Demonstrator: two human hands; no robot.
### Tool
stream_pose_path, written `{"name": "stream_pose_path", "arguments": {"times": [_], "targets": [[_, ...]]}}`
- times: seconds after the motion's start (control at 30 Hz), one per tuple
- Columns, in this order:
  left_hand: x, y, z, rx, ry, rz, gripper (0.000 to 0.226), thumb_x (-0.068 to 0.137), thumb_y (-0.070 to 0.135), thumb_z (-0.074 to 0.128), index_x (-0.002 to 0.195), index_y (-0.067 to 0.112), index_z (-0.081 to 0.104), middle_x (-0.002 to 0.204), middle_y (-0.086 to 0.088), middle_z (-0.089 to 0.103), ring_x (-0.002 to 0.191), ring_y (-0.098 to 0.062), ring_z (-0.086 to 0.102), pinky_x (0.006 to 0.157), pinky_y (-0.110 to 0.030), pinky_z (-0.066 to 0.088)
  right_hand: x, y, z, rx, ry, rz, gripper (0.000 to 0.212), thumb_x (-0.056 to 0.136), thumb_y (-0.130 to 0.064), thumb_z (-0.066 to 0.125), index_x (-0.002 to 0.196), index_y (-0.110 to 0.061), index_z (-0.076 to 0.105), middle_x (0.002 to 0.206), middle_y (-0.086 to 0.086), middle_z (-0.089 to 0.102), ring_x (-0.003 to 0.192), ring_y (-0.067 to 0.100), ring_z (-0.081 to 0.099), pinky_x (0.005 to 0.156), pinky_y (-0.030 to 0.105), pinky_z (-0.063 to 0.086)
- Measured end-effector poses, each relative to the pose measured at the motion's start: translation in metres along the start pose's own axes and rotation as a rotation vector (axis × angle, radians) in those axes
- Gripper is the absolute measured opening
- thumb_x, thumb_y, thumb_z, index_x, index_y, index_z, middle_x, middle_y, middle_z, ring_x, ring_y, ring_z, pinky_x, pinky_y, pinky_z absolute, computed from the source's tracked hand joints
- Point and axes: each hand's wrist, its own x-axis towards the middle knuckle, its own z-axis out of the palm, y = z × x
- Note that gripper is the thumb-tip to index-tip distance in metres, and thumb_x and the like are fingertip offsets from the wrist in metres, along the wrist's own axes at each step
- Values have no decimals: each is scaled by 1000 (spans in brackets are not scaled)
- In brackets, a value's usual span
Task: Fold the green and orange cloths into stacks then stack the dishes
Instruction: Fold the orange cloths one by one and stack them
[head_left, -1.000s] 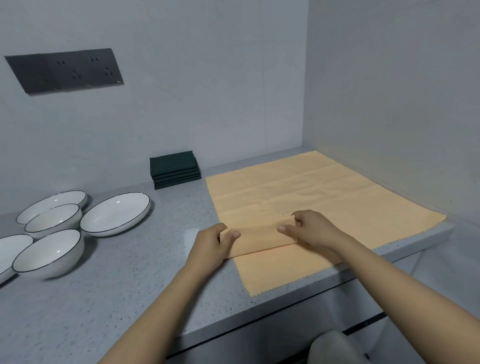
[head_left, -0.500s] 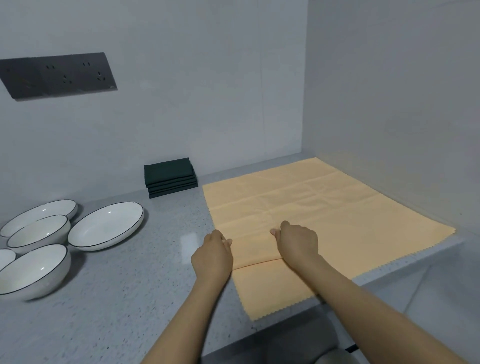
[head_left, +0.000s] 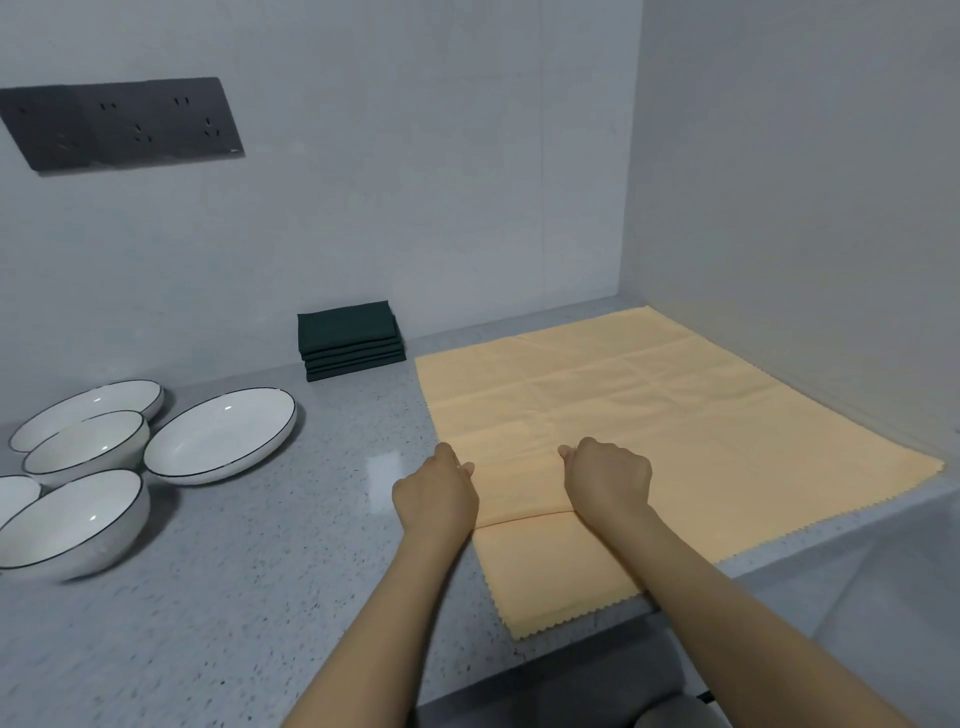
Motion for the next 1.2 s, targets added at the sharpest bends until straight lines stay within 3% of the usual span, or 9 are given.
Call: {"name": "stream_pose_path", "arguments": {"times": [0.2,0.37,0.5,0.67,0.73,0.83,1.0,1.07,1.2], "targets": [[-6,-4,6,-96,62,-5,28,101,39,35,107,21,55,106,2,57,93,-17,55,78,-30,34,-5,0,6,102,63,17,33,101,-38,27,118,-14,41,98,2,66,91,23,61,55,28,25],[-3,-6,6,-184,3,-59,30,98,43,40,113,23,57,120,-1,47,115,-19,37,91,-31,24,-5,6,10,181,85,27,36,99,-42,33,123,-20,49,118,4,51,109,23,49,81,33,32],[-1,-7,3,-250,-36,-81,30,98,43,42,113,22,58,121,0,47,117,-19,37,92,-30,24,-3,9,11,374,56,62,29,97,-38,42,115,-18,54,118,3,51,113,23,44,88,33,28],[-7,-12,-3,-553,-26,-101,18,97,37,49,95,20,54,86,6,56,92,-21,53,82,-29,30,-9,12,2,636,67,16,6,96,-19,48,92,-16,45,77,-8,53,88,26,52,68,30,29],[-12,-10,-8,-707,10,-74,16,98,32,49,92,17,51,74,2,55,72,-18,52,63,-28,37,-14,12,-3,702,70,-36,7,97,-13,42,92,-16,38,64,-17,42,69,23,50,55,31,28],[-14,-3,-20,-804,60,-32,14,100,26,44,95,13,48,68,0,51,58,-12,43,49,-25,29,-13,11,-14,828,102,-76,5,99,-15,40,95,-15,37,60,-8,45,58,22,46,52,31,27],[14,1,-36,-917,-84,-69,14,97,18,35,106,20,46,82,0,53,69,-12,47,59,-27,37,17,4,-28,942,78,-118,8,99,-11,35,106,-14,36,62,3,45,56,21,44,55,33,29],[30,2,-37,-948,-117,-61,23,93,10,33,112,23,40,72,-2,46,63,-15,43,57,-29,36,35,0,-32,955,49,-139,13,95,-6,33,105,-14,32,62,4,44,56,21,43,53,32,28],[75,6,-30,-976,-79,-61,30,89,-1,31,108,23,30,76,-4,41,62,-16,40,55,-28,33,81,-10,-32,995,-62,-164,14,90,-3,34,98,-13,29,64,3,37,57,18,36,52,32,24]]}}
